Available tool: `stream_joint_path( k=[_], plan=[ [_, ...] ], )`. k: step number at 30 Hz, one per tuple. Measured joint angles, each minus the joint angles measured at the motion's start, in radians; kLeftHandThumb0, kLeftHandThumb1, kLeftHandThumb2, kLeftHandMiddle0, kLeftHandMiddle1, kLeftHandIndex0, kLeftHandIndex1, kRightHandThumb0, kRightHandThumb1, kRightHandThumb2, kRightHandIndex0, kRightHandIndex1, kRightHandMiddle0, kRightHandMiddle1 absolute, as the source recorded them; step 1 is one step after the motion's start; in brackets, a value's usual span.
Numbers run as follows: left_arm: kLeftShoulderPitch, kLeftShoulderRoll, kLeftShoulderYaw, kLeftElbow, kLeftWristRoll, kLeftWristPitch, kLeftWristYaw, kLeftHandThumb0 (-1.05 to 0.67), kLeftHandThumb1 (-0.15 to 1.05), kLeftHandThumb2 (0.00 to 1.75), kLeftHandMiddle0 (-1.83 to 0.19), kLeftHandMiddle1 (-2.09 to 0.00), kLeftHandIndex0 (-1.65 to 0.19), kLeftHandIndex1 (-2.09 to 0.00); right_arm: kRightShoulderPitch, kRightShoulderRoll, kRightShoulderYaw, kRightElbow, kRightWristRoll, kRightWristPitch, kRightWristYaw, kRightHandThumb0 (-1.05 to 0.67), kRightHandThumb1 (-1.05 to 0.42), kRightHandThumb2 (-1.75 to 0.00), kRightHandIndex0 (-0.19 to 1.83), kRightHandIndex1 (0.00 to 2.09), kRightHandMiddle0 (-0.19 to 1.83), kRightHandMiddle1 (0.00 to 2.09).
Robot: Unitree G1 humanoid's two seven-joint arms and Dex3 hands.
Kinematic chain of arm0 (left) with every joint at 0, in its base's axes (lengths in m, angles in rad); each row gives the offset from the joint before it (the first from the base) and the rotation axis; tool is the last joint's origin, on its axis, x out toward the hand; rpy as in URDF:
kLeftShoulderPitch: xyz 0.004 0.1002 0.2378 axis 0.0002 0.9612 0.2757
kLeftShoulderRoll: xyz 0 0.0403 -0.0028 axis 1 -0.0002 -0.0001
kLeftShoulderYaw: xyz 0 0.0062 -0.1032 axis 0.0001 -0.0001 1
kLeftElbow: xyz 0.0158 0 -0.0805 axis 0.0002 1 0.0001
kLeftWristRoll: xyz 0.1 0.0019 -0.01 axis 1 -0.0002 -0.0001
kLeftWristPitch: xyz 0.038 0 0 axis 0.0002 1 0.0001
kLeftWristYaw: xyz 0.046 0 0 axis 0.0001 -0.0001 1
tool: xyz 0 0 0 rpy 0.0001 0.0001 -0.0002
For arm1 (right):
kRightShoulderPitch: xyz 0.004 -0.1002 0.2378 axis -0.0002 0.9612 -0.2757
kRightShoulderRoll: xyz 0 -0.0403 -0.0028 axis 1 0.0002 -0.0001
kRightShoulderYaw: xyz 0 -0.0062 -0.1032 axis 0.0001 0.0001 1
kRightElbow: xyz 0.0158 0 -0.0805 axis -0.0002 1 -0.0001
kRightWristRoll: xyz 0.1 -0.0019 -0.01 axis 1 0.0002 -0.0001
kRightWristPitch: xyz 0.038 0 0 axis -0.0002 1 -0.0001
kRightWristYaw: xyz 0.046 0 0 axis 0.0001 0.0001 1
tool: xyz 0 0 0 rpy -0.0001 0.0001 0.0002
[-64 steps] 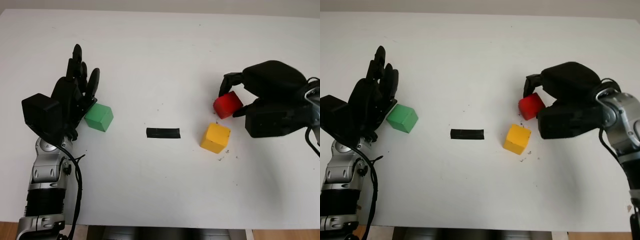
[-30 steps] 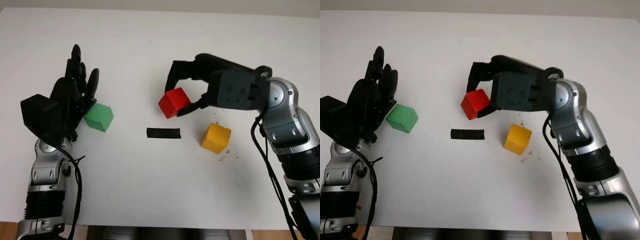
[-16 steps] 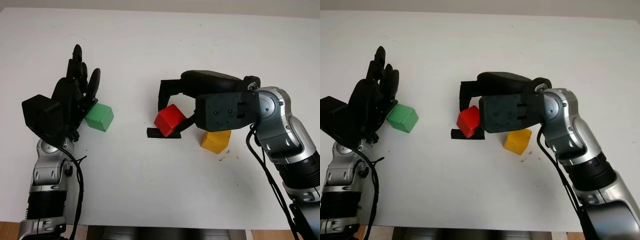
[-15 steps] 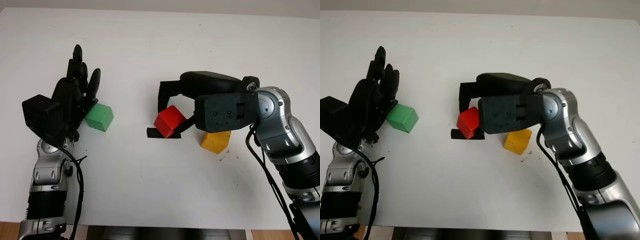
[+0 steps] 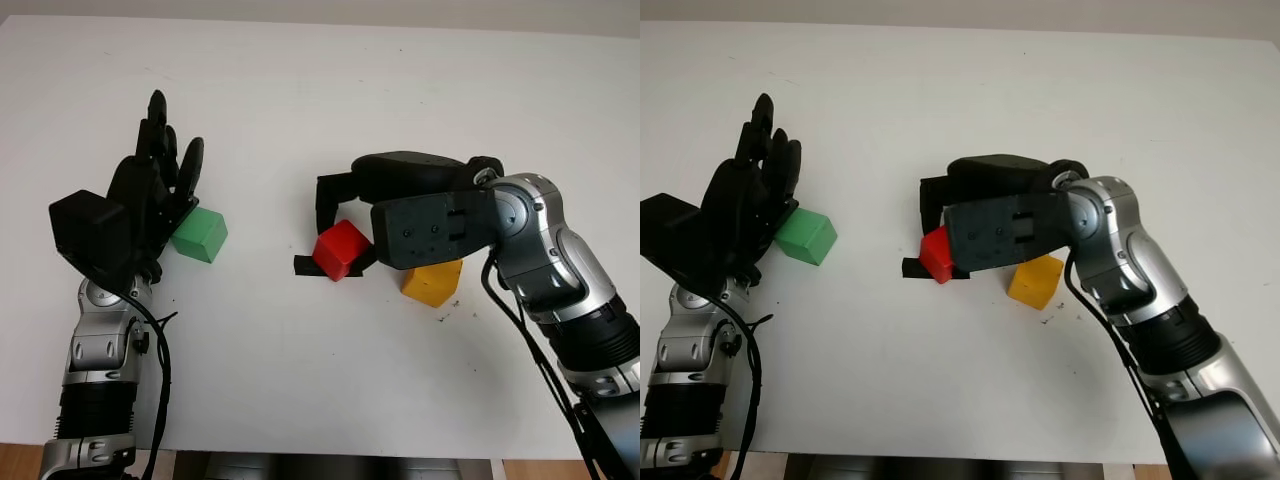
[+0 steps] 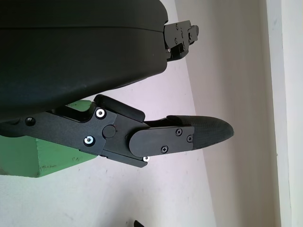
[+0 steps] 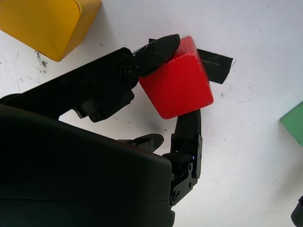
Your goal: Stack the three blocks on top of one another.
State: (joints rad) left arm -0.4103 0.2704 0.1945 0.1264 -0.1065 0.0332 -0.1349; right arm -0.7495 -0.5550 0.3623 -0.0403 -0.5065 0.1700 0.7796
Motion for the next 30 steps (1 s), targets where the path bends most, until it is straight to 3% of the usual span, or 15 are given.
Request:
stream_joint_path(
  k=[30],
  plan=[
    [0.004, -0.006, 0.002, 0.000, -0.005, -0.010, -0.003, -0.71, 1.05, 0.48, 0.18, -0.05, 0.16, -0.05, -0.012, 0.034, 0.006, 0.065, 0.022, -0.052, -0.024, -0.41, -0.93, -0.05, 0.45, 0.06, 0.39, 1.53]
  ],
)
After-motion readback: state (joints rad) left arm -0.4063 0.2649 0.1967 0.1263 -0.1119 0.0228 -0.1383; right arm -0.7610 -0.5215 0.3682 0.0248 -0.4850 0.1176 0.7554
